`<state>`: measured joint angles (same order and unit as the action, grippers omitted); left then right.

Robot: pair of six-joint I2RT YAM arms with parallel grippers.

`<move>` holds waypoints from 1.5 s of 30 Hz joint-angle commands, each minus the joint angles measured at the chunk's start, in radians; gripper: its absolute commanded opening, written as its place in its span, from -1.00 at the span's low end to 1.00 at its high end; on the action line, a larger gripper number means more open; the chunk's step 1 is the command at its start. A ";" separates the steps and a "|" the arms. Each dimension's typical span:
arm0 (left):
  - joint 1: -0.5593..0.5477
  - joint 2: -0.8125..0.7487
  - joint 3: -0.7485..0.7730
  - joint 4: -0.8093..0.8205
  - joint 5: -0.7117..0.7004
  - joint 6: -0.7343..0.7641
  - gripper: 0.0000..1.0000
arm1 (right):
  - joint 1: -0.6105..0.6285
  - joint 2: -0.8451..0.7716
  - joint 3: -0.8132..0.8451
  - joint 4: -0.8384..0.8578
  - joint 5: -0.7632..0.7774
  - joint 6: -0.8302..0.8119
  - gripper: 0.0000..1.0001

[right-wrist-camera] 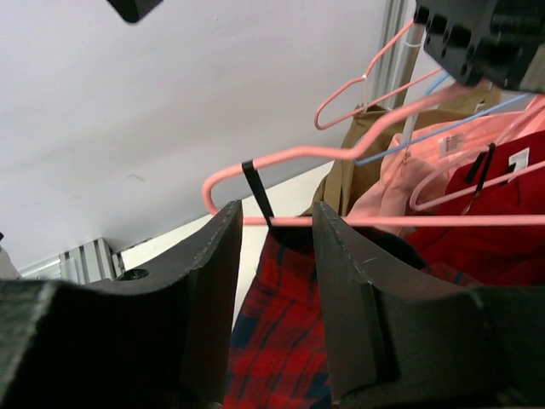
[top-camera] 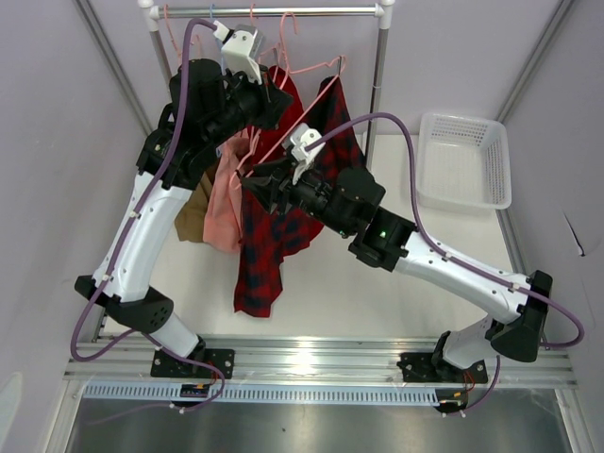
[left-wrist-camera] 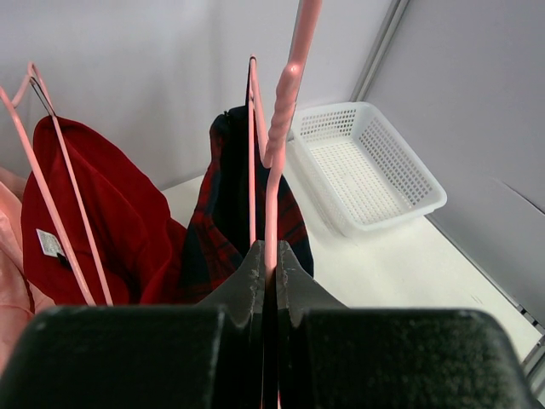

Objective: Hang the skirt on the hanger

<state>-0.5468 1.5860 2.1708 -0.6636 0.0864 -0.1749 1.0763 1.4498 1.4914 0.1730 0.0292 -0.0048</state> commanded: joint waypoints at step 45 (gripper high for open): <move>-0.004 -0.141 -0.078 0.148 0.029 0.025 -1.00 | 0.037 0.038 0.092 -0.001 0.272 -0.086 0.50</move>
<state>-0.5476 1.5150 2.0922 -0.6582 0.0921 -0.1570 1.1088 1.5616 1.5814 0.1856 0.3206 -0.0788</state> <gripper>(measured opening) 0.055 0.678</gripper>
